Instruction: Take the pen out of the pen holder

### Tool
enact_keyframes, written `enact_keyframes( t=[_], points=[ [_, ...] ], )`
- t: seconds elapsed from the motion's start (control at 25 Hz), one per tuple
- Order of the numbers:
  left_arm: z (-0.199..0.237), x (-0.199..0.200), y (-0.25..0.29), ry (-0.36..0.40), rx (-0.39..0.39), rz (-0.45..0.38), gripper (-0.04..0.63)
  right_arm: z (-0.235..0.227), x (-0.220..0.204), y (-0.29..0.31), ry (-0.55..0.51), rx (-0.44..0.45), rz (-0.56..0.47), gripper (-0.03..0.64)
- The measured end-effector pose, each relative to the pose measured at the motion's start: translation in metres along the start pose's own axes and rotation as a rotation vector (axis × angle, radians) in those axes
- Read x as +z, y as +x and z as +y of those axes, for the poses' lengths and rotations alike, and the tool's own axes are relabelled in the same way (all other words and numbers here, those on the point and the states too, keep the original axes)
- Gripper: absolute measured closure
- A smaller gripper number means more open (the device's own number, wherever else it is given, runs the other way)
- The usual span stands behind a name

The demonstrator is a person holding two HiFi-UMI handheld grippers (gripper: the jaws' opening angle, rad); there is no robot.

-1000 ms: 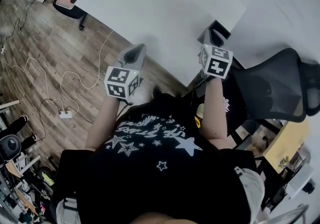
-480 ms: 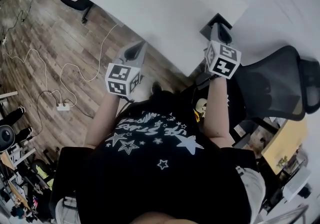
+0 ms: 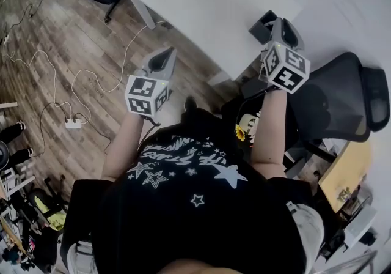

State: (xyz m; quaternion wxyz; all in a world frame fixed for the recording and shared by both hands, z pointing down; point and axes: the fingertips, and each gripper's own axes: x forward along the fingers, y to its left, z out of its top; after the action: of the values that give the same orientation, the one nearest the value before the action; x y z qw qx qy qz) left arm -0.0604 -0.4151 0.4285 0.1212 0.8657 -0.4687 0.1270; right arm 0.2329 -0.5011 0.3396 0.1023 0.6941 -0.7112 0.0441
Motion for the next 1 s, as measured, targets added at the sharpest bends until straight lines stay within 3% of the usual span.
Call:
enact_keyframes(
  t=[0.32,1.0],
  points=[
    [-0.018,-0.017,-0.072,-0.010,0.003,-0.025,0.584,0.045,0.005,-0.076,-0.019,0.045,-0.032,0.574],
    [-0.058,-0.099,-0.260,-0.026,0.051,-0.026,0.584,0.164,-0.074,-0.256,-0.008,0.215,0.040,0.575]
  ],
)
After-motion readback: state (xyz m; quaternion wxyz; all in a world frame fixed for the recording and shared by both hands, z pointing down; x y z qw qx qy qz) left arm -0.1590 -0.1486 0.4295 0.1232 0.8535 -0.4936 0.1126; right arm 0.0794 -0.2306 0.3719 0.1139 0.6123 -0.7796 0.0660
